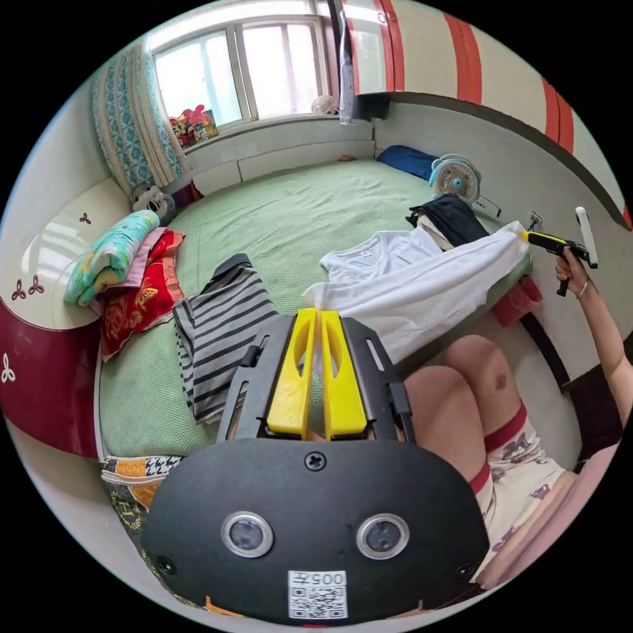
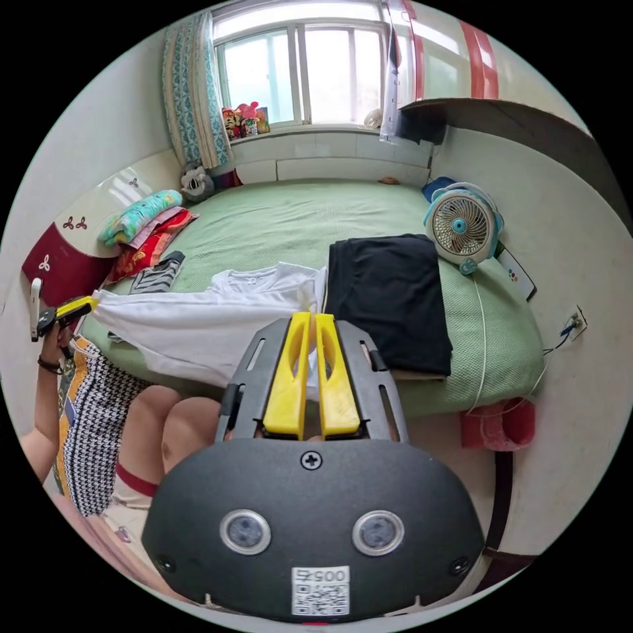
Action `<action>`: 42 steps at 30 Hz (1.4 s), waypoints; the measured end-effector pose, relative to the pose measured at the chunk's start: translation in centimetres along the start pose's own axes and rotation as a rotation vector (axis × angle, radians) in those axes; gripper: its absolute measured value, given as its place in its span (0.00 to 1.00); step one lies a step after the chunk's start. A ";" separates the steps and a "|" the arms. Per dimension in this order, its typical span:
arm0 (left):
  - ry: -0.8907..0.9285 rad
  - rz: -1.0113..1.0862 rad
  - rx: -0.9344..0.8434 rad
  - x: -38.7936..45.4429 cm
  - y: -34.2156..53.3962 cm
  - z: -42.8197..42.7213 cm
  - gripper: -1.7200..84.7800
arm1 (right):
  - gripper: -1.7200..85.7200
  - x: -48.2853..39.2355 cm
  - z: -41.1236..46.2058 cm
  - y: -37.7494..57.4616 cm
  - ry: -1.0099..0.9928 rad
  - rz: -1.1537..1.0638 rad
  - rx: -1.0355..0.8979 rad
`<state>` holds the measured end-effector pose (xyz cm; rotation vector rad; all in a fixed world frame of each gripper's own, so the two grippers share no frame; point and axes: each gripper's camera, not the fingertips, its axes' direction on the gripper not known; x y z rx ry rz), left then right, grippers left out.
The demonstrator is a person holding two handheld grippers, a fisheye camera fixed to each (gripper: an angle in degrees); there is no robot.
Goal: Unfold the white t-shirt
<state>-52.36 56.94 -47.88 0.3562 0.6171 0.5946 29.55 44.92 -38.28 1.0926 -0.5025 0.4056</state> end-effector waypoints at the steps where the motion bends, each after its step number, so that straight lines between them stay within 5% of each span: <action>1: 0.023 0.004 0.014 0.3 1.0 -1.5 0.03 | 0.00 0.1 -1.5 1.0 -0.007 -0.005 0.002; 14: 0.201 0.025 0.017 4.8 12.6 -10.4 0.03 | 0.00 1.5 -11.9 14.0 -0.089 -0.002 -0.074; 24: 0.270 -0.080 -0.404 4.8 21.0 -0.8 0.10 | 0.02 1.5 -2.9 23.9 -0.176 0.018 -0.447; 42: 0.136 0.093 -0.127 9.1 -5.4 18.8 0.15 | 0.09 -10.2 15.2 4.8 -0.173 -0.282 -0.247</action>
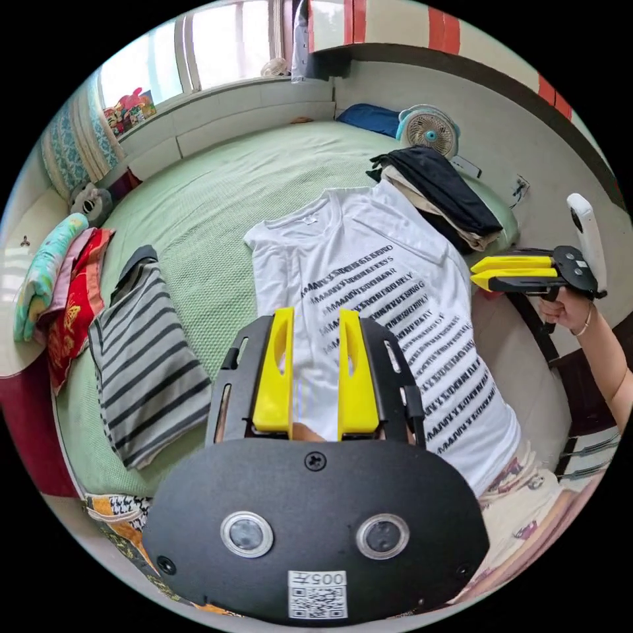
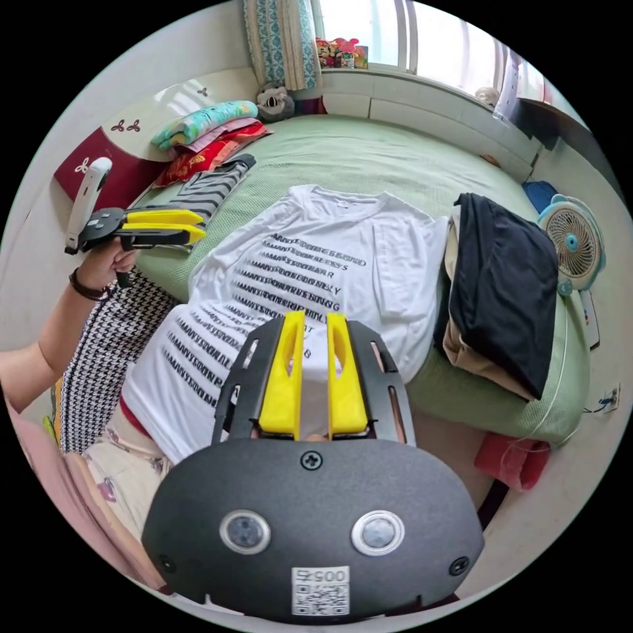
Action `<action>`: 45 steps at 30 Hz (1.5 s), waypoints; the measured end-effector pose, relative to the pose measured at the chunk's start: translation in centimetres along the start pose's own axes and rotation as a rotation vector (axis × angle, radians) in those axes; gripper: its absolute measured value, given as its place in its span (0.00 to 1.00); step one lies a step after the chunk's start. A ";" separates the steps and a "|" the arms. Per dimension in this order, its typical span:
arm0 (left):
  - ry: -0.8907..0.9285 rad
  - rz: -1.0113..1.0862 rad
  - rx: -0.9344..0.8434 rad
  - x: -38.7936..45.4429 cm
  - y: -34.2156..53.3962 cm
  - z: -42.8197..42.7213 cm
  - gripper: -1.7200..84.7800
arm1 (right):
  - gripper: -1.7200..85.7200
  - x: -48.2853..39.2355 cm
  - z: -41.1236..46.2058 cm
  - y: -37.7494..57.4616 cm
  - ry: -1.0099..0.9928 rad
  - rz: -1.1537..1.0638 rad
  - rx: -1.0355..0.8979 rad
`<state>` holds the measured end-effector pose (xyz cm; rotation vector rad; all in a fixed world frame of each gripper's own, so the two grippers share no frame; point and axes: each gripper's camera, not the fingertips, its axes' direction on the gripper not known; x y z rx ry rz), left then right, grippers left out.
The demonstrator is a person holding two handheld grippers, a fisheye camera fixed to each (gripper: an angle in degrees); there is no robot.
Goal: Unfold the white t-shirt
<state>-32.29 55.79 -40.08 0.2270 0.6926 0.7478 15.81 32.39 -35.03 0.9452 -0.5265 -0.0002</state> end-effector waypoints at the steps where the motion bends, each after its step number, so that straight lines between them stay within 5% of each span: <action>1: -0.030 -0.005 -0.012 -0.3 -1.6 1.8 0.15 | 0.09 0.2 1.6 -1.6 -0.002 0.004 -0.010; 16: 0.041 -0.313 -0.184 -11.7 -9.8 18.7 0.13 | 0.08 4.1 12.9 -6.3 -0.043 0.051 -0.093; 27: -0.031 -0.276 -0.064 -12.4 -9.3 17.0 0.04 | 0.07 3.7 16.6 -7.6 -0.034 0.025 -0.109; 33: -0.248 -0.303 -0.052 -15.1 -8.8 15.0 0.04 | 0.06 3.4 18.1 -8.3 -0.036 0.015 -0.099; 39: -0.214 -0.296 -0.153 -16.8 -7.2 17.7 0.09 | 0.07 3.7 20.2 -9.6 -0.050 0.041 -0.087; 45: -0.152 -0.345 -0.032 -16.4 -5.1 15.9 0.10 | 0.11 3.6 21.9 -13.9 0.025 0.036 0.014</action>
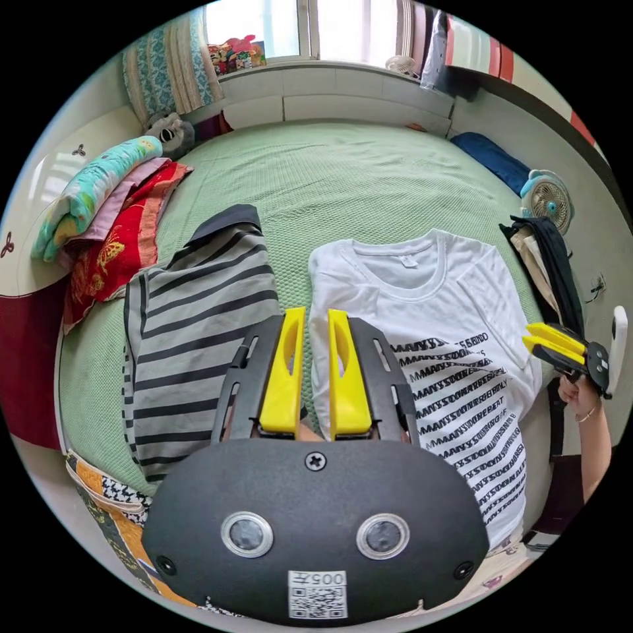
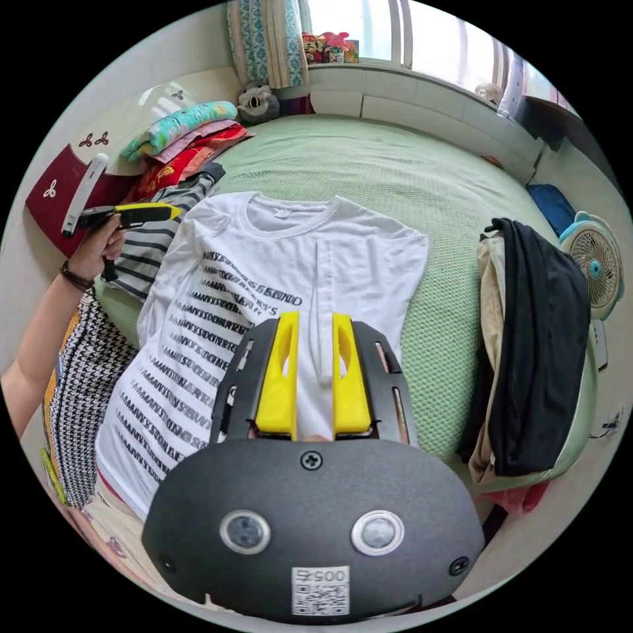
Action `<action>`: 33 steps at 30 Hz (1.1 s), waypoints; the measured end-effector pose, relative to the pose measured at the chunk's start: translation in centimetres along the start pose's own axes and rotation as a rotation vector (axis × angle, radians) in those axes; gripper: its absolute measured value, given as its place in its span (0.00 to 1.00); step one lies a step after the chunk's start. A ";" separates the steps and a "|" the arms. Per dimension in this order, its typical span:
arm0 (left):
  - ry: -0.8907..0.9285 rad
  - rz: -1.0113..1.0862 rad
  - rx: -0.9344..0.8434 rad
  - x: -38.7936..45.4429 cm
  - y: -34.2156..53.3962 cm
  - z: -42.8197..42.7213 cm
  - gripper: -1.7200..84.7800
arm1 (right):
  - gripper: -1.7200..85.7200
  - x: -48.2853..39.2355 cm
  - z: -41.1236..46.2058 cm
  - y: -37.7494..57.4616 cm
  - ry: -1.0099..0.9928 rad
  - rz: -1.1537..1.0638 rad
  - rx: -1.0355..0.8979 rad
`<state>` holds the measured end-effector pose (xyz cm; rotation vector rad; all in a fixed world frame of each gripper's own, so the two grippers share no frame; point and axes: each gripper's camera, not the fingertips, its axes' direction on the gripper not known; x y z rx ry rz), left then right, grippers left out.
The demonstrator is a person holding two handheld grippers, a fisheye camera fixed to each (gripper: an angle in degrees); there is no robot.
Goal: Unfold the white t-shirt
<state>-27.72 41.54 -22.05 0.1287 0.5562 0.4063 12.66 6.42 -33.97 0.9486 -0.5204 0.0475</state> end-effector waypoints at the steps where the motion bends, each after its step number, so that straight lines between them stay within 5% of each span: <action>1: 0.017 0.009 0.008 0.3 0.5 -0.3 0.10 | 0.11 -0.2 0.9 -1.2 0.025 -0.005 0.010; 10: 0.084 0.102 -0.004 4.4 4.9 0.8 0.09 | 0.06 -1.5 10.7 -6.3 0.156 0.009 -0.087; 33: 0.129 0.105 -0.057 8.6 7.0 5.2 0.11 | 0.02 14.9 1.3 -4.7 0.318 0.442 0.043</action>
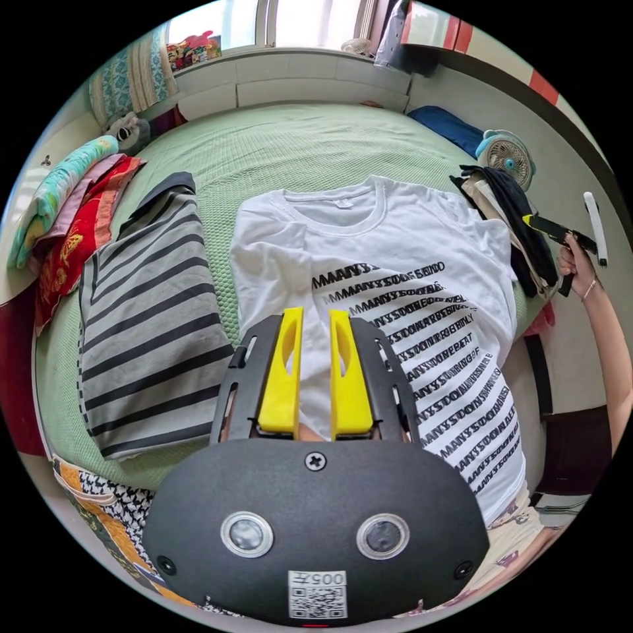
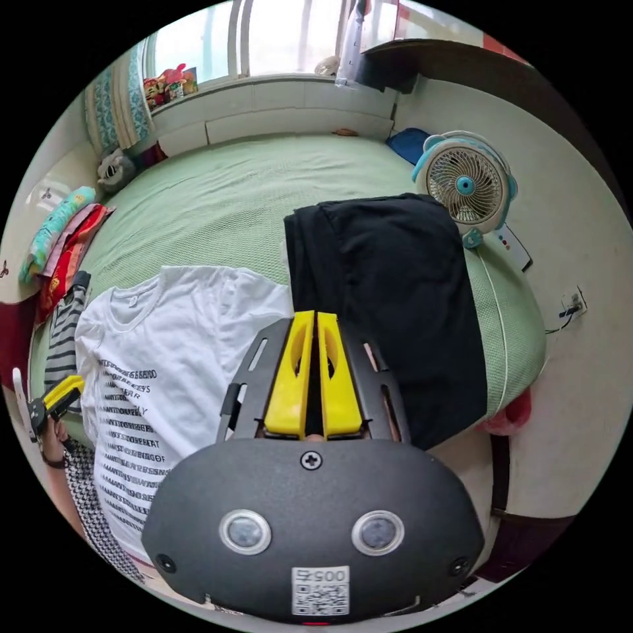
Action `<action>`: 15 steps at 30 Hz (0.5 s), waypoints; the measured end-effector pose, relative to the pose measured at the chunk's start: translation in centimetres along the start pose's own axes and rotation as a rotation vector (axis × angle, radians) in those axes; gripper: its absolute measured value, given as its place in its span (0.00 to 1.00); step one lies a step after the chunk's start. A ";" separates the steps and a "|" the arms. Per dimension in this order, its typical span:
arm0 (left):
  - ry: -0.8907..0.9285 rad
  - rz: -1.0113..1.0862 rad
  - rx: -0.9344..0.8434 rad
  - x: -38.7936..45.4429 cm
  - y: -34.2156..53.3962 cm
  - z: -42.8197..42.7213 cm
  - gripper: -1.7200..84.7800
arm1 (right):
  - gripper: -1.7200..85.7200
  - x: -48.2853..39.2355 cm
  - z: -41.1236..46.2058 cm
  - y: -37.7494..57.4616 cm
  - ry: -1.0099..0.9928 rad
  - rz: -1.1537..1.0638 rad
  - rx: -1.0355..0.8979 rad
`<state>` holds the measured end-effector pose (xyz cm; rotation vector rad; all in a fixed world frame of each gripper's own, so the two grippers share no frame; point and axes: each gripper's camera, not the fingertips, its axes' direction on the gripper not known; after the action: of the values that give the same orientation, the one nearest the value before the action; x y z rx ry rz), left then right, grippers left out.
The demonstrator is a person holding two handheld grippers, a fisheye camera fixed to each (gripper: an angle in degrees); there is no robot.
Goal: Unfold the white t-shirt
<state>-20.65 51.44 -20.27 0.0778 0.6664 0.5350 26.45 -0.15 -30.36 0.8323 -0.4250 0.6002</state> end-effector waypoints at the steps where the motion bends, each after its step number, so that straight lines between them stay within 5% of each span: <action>1: 0.002 0.002 -0.001 0.2 -0.1 0.1 0.11 | 0.03 -1.2 -0.1 0.4 -0.003 -0.048 0.017; 10: -0.006 0.014 -0.017 1.8 0.3 1.1 0.11 | 0.08 -12.4 4.3 1.2 0.137 -0.424 0.046; 15: -0.002 0.014 -0.032 1.8 1.1 1.5 0.12 | 0.03 -14.5 10.2 -0.3 0.356 -0.527 -0.074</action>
<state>-18.98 53.43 -19.84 0.0533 0.6557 0.5585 14.52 -12.99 -32.58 0.7097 0.1003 0.2295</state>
